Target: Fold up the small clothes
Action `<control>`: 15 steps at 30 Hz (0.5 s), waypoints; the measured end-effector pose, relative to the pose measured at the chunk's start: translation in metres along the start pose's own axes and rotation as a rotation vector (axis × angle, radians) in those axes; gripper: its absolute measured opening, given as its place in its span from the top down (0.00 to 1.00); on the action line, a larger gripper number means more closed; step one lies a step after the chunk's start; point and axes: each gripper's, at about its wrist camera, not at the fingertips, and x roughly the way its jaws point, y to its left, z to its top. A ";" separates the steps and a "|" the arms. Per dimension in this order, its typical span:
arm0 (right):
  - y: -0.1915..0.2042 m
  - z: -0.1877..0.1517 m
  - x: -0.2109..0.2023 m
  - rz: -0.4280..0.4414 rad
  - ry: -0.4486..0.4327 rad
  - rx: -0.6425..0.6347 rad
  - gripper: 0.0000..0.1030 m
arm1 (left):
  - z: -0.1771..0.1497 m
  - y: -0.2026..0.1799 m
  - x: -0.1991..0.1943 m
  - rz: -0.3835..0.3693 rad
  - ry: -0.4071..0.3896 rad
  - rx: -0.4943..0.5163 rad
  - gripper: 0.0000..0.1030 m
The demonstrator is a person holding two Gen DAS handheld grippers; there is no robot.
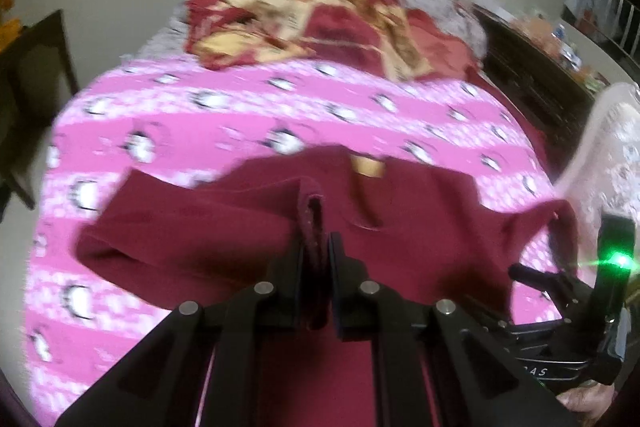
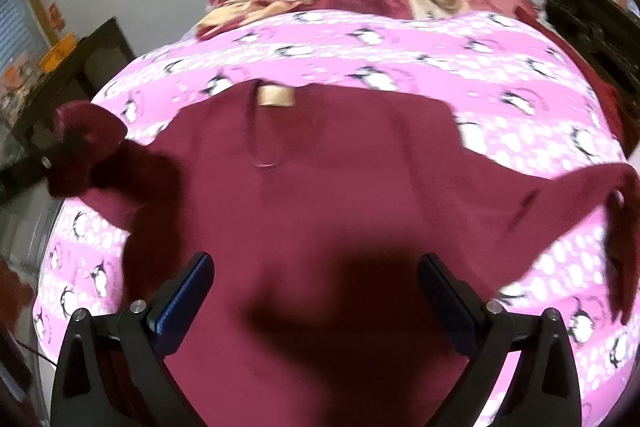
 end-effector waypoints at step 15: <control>-0.078 -0.016 0.000 -0.087 0.029 0.136 0.00 | -0.045 -0.087 0.071 -0.123 0.156 0.103 0.76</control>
